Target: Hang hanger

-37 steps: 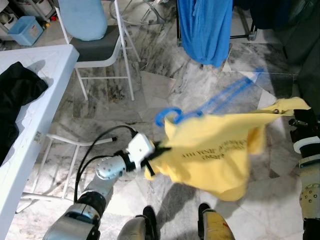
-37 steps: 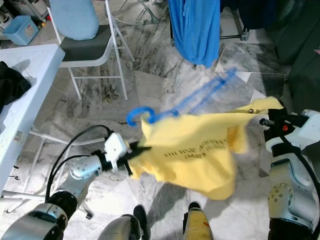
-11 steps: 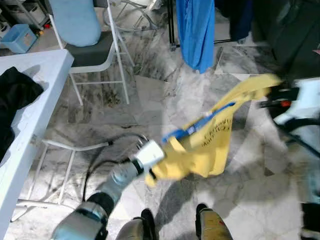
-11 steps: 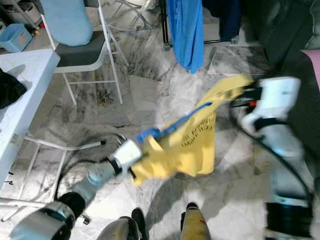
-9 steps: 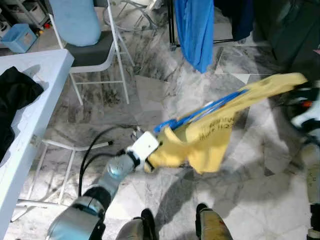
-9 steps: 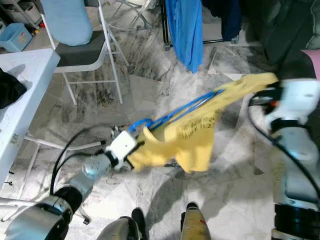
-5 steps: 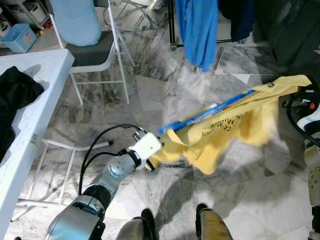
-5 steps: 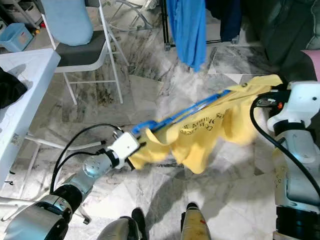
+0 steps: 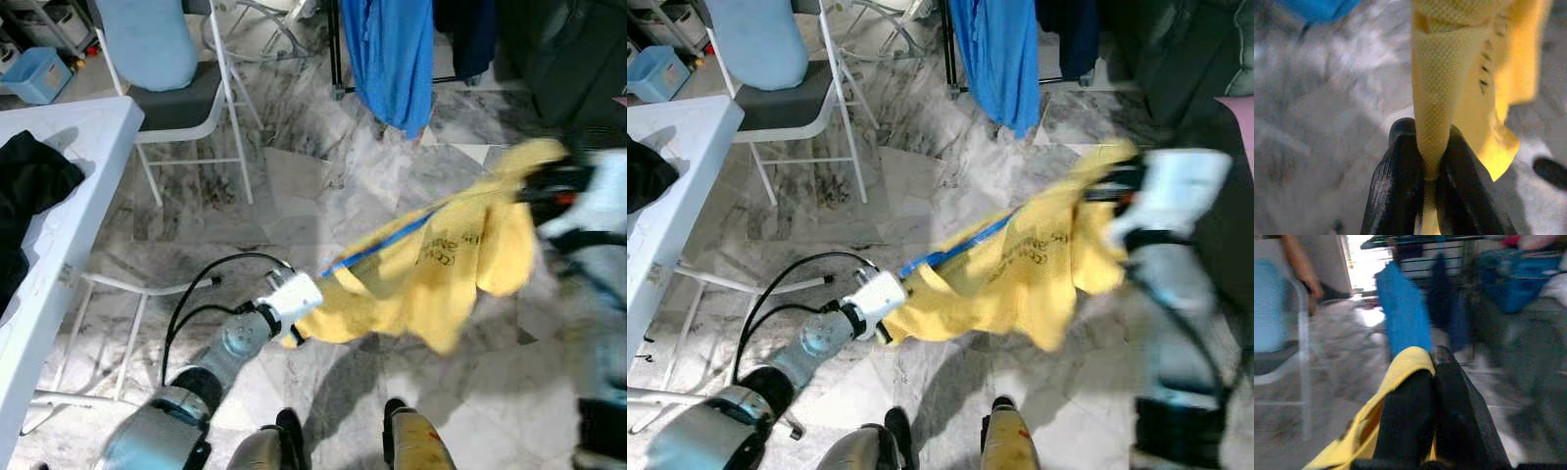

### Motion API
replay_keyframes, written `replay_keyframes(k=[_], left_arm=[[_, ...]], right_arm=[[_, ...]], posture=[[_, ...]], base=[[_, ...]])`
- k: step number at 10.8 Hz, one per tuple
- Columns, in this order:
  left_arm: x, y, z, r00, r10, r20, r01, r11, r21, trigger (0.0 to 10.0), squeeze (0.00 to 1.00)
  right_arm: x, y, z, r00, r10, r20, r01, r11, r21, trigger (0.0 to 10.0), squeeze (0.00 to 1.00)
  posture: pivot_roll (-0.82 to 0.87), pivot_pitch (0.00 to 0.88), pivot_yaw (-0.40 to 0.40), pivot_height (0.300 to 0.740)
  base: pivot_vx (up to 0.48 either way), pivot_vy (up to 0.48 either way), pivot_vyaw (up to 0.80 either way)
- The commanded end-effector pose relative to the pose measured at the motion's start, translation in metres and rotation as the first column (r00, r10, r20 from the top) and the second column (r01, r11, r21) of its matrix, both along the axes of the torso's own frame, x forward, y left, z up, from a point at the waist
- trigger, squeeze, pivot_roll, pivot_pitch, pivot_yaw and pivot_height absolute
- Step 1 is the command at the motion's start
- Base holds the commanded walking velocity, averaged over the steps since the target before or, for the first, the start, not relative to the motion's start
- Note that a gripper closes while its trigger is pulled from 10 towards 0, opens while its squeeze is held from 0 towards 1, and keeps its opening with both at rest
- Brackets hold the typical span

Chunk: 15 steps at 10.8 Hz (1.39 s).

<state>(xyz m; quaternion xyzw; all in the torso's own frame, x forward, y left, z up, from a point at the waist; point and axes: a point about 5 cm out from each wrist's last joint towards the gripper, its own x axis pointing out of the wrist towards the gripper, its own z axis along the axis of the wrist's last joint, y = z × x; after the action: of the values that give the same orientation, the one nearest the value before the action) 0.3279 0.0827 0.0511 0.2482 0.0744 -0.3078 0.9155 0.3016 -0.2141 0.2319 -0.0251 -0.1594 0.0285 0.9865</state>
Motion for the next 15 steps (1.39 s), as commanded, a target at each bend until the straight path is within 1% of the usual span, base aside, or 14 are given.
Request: replay_keyframes(k=[1,2,3,5,6,7,8,9,10,11,12,13,14,15], left_arm=[[0.002,0.013,-0.005,0.992,0.121,-0.048,-0.122,0.992,-0.028,0.0,0.0],[0.009,0.004,0.002,0.981,0.18,-0.074,-0.186,0.979,-0.081,0.0,0.0],[0.012,-0.004,0.005,0.97,0.21,-0.123,-0.227,0.964,-0.141,0.0,0.0],[0.018,-0.026,0.02,0.971,0.186,-0.151,-0.22,0.943,-0.251,0.0,0.0],[0.018,-0.031,0.022,0.97,0.179,-0.165,-0.22,0.935,-0.279,0.0,0.0],[0.018,-0.033,0.023,0.968,0.18,-0.175,-0.225,0.93,-0.292,0.0,0.0],[0.018,-0.033,0.021,0.963,0.188,-0.195,-0.241,0.924,-0.297,0.0,0.0],[0.018,-0.032,0.02,0.959,0.192,-0.208,-0.249,0.921,-0.3,0.0,0.0],[0.017,-0.03,0.018,0.957,0.192,-0.217,-0.252,0.922,-0.295,0.0,0.0],[0.017,-0.029,0.017,0.957,0.191,-0.218,-0.251,0.922,-0.295,0.0,0.0],[0.017,-0.028,0.019,0.966,0.174,-0.19,-0.223,0.934,-0.279,0.0,0.0],[0.017,-0.027,0.02,0.972,0.165,-0.17,-0.207,0.941,-0.267,0.0,0.0],[0.018,-0.025,0.021,0.978,0.151,-0.145,-0.184,0.951,-0.248,0.0,0.0],[0.019,-0.022,0.023,0.986,0.121,-0.111,-0.143,0.966,-0.216,0.0,0.0]], right_arm=[[-0.006,0.015,0.006,0.997,0.074,0.024,-0.073,0.997,-0.011,0.0,0.0],[-0.008,0.03,0.005,0.99,0.143,0.002,-0.143,0.99,-0.02,0.0,0.0],[-0.009,0.038,0.002,0.983,0.183,-0.023,-0.183,0.983,-0.016,0.0,0.0],[-0.016,0.06,-0.015,0.943,0.315,-0.106,-0.316,0.949,0.004,0.0,0.0],[-0.024,0.075,-0.024,0.903,0.408,-0.136,-0.41,0.912,0.008,0.0,0.0],[-0.03,0.085,-0.03,0.866,0.474,-0.157,-0.478,0.878,0.016,0.0,0.0],[-0.04,0.1,-0.038,0.799,0.57,-0.191,-0.574,0.818,0.043,0.0,0.0],[-0.045,0.104,-0.04,0.765,0.611,-0.203,-0.612,0.788,0.064,0.0,0.0],[-0.048,0.104,-0.046,0.749,0.627,-0.216,-0.622,0.777,0.096,0.0,0.0],[-0.048,0.101,-0.055,0.748,0.613,-0.253,-0.613,0.785,0.089,0.0,0.0],[-0.042,0.089,-0.072,0.793,0.51,-0.334,-0.523,0.851,0.057,9.8,0.0],[-0.036,0.076,-0.086,0.826,0.405,-0.393,-0.437,0.899,0.009,10.0,0.0],[-0.033,0.066,-0.095,0.845,0.332,-0.419,-0.366,0.93,-0.001,10.0,0.74],[-0.033,0.054,-0.107,0.851,0.269,-0.452,-0.307,0.952,-0.011,10.0,1.0]], posture=[[-0.31,0.269,0.141,0.74],[-0.32,0.272,0.141,0.74],[-0.32,0.271,0.142,0.74],[-0.32,0.273,0.144,0.74],[-0.32,0.275,0.147,0.74],[-0.32,0.275,0.149,0.74],[-0.32,0.277,0.151,0.74],[-0.32,0.277,0.148,0.74],[-0.31,0.276,0.148,0.74],[-0.31,0.275,0.148,0.74],[-0.31,0.273,0.147,0.74],[-0.31,0.272,0.146,0.74],[-0.3,0.271,0.15,0.74],[-0.3,0.27,0.148,0.74]], base=[[0.0,0.0,0.0],[0.0,0.0,0.0],[0.0,0.0,0.0],[0.0,0.0,0.0],[0.0,0.0,0.0],[0.0,0.0,0.0],[0.0,0.0,0.0],[0.0,0.0,0.0],[0.0,0.0,0.0],[0.0,0.0,0.0],[0.0,0.0,0.0],[0.0,0.0,0.0],[0.0,0.0,0.0],[0.0,0.0,0.0]])
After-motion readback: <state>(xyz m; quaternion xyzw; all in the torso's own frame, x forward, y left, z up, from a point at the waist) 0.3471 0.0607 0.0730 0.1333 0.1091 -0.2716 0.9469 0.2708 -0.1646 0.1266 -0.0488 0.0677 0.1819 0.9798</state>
